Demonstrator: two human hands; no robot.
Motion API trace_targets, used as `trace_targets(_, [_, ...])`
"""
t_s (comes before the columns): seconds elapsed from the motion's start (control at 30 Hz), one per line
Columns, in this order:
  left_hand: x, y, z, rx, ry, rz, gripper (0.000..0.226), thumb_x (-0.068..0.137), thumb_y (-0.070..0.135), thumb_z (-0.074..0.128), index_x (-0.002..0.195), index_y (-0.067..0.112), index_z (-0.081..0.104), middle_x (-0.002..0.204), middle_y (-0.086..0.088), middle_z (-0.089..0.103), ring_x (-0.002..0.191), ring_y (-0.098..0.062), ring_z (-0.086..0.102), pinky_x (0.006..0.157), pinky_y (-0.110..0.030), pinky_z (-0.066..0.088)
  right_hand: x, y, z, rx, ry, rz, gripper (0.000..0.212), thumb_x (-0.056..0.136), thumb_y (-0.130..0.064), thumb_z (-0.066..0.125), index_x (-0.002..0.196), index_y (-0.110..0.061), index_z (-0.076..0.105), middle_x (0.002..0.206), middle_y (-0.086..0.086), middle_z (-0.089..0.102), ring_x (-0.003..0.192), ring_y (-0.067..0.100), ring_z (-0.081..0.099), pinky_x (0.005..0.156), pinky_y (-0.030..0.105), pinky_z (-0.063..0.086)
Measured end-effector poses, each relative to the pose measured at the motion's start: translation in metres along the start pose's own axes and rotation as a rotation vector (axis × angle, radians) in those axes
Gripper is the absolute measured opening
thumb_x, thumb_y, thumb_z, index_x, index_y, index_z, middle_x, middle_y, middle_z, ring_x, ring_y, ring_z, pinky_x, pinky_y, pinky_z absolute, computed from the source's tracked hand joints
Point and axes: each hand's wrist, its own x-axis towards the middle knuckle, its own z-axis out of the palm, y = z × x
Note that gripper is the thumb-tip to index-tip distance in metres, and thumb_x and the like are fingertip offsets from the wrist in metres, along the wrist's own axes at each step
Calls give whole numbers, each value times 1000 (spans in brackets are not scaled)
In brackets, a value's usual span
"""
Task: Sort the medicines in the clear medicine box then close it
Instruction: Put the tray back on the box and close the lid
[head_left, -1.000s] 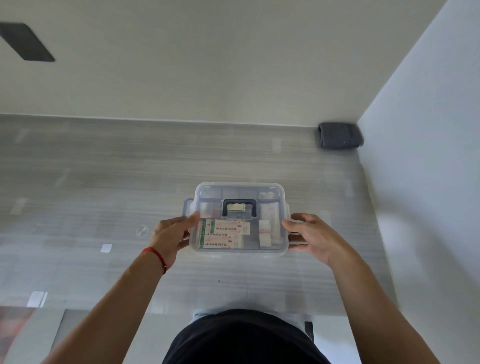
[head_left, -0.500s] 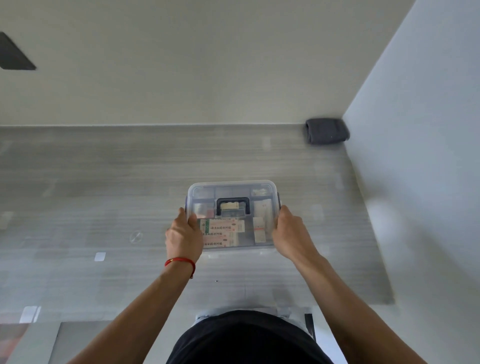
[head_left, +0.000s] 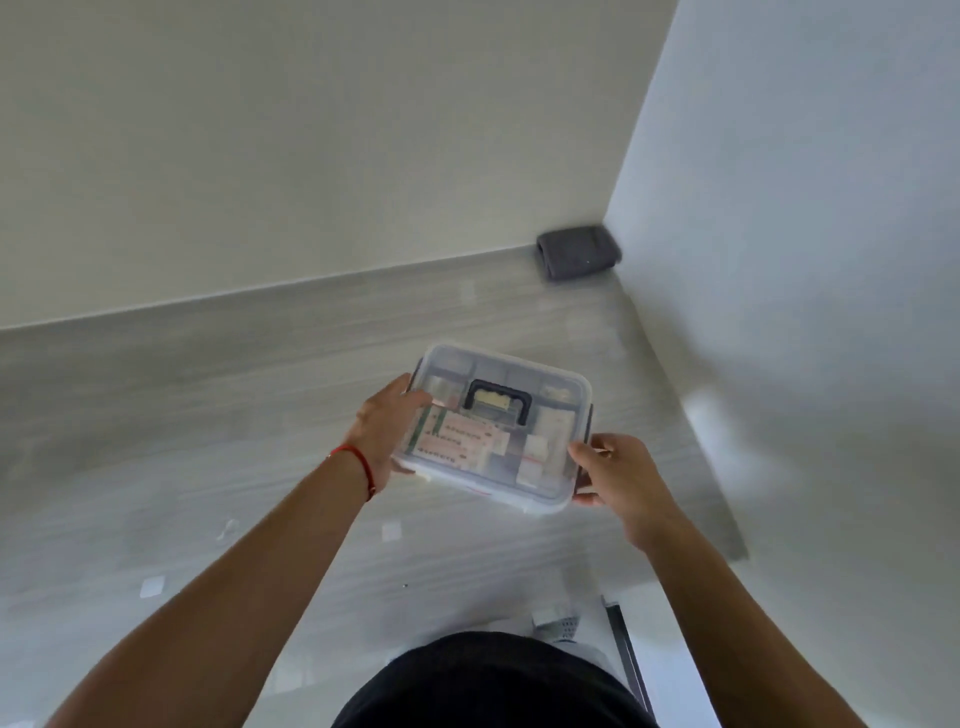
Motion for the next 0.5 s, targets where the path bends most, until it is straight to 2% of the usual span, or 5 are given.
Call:
trace_targets(0.03, [5,8,13,-39,-10,8,19,73,31,60,89,21,64,81,-8,68,83,-31,71,79,-64,56,-3,6,-12,103,16,12,21,100,-16,64,116,-2,67,101,16,75,82,24,77,60,27,63])
trace_targets(0.13, [19,21,54,-364,65,-54,34,77,19,66,108,7,59,105,-13,53,105,-36,60,92,-58,55,-11,24,-40,339,59,49,16,100,-15,64,109,-3,69,102,17,77,89,30,78,76,40,65])
trace_targets(0.2, [22,22,89,-519,64,-112,33,82,10,67,111,7,53,110,-13,43,101,-32,48,97,-55,52,-15,34,-57,463,115,71,16,100,-15,64,110,-2,67,106,19,76,95,33,77,84,45,64])
trace_targets(0.37, [6,18,157,-415,-195,-127,15,85,5,60,99,9,62,106,-13,57,106,-32,54,96,-54,54,-20,44,-74,652,151,108,29,101,-11,62,112,15,62,103,26,74,102,42,73,82,44,63])
trace_targets(0.5, [7,21,174,-398,-301,-81,25,88,2,55,111,5,64,115,-15,67,120,-37,59,95,-55,54,-24,50,-76,763,144,122,28,101,-10,63,113,15,59,103,26,74,102,40,74,86,48,63])
